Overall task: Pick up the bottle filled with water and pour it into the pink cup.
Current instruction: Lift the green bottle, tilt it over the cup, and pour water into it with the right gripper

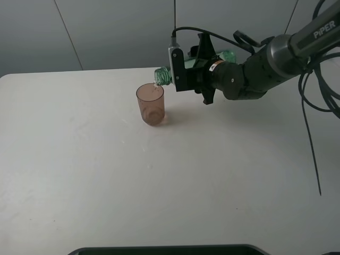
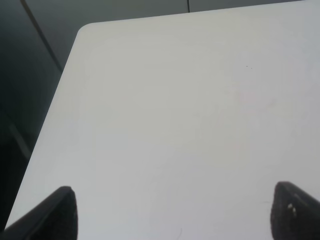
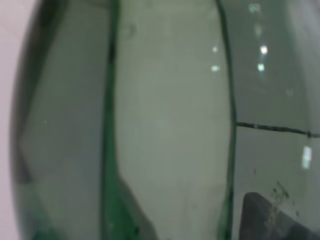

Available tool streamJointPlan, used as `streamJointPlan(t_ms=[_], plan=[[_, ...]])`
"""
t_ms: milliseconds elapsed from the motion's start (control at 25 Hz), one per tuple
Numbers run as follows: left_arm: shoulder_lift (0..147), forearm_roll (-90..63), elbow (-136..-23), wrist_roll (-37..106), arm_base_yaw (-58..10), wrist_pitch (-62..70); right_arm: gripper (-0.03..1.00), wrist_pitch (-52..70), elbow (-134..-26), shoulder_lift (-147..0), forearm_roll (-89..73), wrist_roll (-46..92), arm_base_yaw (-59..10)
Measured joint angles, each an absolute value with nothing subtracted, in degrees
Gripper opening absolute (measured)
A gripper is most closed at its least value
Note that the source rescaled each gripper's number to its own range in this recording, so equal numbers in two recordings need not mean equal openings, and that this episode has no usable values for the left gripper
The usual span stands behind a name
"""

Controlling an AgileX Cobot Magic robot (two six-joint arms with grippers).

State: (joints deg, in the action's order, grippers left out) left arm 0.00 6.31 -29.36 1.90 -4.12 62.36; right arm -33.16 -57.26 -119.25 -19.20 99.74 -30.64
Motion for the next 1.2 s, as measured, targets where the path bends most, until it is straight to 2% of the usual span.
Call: streamJointPlan(t_ms=[1200], plan=[[0.0,6.31,-29.36,1.9,-4.12,62.36,0.0,-33.48,-57.37,-119.25,-20.04,105.0,-30.64]])
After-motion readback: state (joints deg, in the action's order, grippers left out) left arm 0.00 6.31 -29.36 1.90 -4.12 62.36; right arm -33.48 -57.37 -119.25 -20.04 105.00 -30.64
